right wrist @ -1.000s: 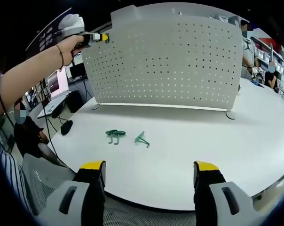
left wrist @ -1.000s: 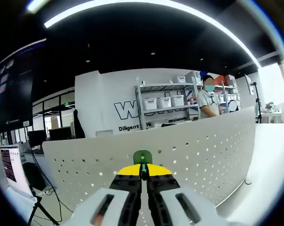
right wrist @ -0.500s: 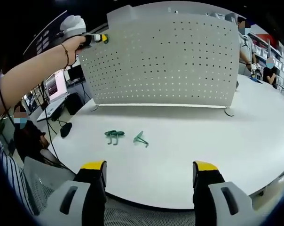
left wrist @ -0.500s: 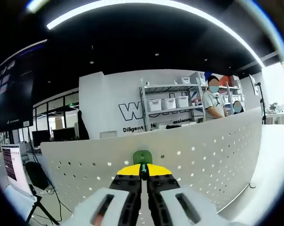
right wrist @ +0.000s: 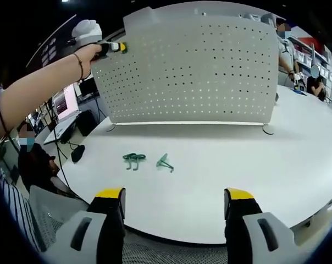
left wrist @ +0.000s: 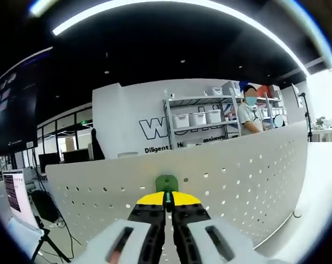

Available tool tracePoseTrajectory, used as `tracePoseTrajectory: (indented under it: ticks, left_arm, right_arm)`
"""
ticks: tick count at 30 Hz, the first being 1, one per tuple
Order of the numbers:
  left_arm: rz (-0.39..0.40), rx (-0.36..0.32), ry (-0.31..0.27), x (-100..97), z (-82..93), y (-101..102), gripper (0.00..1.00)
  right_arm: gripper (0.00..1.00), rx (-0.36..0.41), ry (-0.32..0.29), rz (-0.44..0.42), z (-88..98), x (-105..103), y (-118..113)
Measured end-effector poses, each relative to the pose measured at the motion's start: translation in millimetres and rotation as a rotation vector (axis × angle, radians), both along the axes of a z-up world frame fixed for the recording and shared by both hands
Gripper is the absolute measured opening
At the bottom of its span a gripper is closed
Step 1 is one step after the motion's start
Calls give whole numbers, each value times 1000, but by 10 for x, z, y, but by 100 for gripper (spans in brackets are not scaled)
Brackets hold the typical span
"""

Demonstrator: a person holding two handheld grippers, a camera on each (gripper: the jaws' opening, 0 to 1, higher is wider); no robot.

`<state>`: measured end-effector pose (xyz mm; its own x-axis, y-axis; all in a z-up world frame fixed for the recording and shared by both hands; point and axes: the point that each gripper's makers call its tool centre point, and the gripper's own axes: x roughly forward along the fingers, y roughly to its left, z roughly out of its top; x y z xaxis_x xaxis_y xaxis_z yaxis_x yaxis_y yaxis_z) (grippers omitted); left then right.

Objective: Insert the hook assembly into the mounting plate slot until the hook locks in place.

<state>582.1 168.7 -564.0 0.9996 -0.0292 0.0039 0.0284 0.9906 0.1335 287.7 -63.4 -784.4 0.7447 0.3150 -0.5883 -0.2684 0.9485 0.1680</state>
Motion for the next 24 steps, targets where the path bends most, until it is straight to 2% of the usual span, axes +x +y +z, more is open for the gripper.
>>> tracePoseTrajectory:
  ticks: [8,19,24]
  left_arm:
    - [29,-66,7,-8,1,18,2]
    - [26,-72,36,13,-52,8,2]
    - [29,-45,34,-19,-53,-4,2]
  right_arm:
    - [69,9,5,3,-7,-6,6]
    - [68,21,7,-5,-8,-6,-6]
    - [68,19,8,-2,-20,-4,0]
